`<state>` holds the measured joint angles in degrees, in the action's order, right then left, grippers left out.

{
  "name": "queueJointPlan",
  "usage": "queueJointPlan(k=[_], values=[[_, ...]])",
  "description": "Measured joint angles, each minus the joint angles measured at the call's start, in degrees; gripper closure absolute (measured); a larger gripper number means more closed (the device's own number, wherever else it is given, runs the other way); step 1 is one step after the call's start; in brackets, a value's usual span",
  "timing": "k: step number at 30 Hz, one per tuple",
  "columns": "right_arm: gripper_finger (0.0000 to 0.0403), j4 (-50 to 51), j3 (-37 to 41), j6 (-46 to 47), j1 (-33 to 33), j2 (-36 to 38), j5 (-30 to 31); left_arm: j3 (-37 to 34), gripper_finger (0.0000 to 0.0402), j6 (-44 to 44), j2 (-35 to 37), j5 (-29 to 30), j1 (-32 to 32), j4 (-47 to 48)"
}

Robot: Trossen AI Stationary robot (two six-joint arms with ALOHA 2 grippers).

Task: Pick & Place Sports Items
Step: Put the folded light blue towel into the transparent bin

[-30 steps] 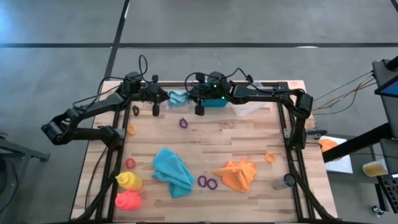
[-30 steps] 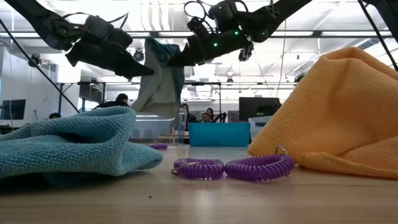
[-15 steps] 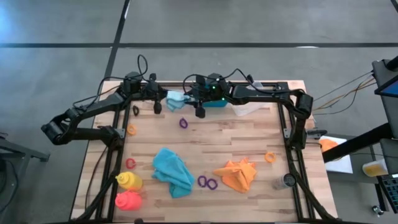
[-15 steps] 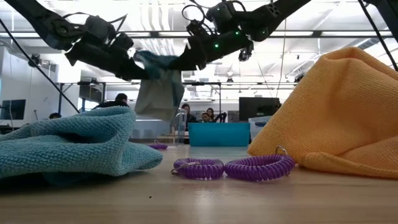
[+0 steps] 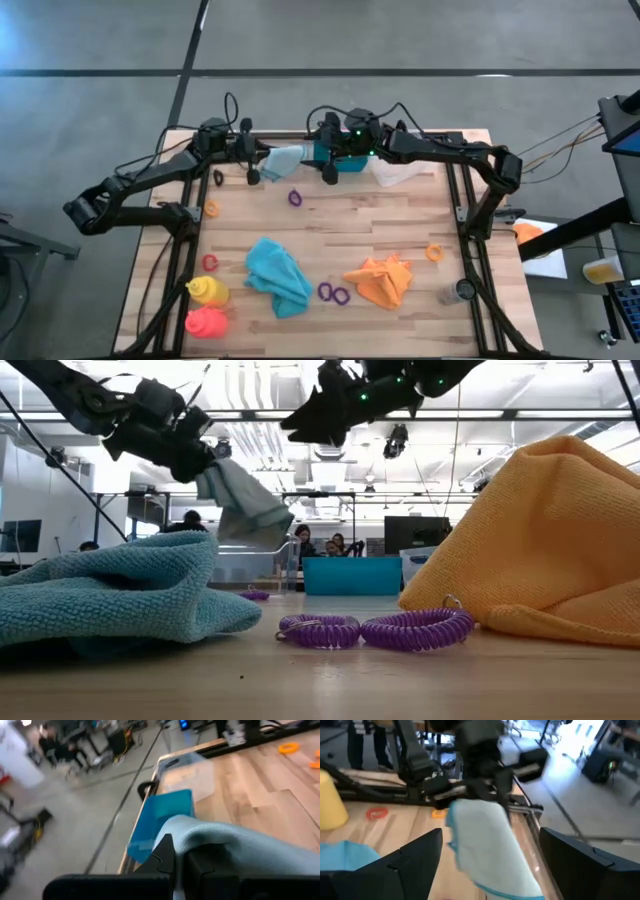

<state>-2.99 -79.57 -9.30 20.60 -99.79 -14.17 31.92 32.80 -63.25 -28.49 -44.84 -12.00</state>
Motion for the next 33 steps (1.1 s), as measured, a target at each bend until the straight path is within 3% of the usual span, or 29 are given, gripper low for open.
queueJointPlan(k=[5,15,27,30,33], values=[[0.0069,0.14,0.00,5.07,1.83,-1.43,-3.82,0.01,0.0390,6.31,2.46,2.01,5.35,-0.06],[0.0069,-0.13,-2.59,6.47,2.70,-7.55,-15.43,0.01,0.0393,16.76,3.20,15.75,16.02,-0.11],[0.0073,1.30,-3.65,5.38,2.71,-9.04,-15.85,1.21,0.0389,16.71,5.07,15.50,16.30,-0.15],[0.0096,1.06,-3.65,4.87,2.67,-9.02,-15.85,1.30,0.0389,16.72,5.08,14.48,16.32,0.06],[0.0144,0.89,-3.65,4.39,2.67,-9.02,-15.83,1.30,0.0389,16.70,5.08,14.34,16.36,0.09]])
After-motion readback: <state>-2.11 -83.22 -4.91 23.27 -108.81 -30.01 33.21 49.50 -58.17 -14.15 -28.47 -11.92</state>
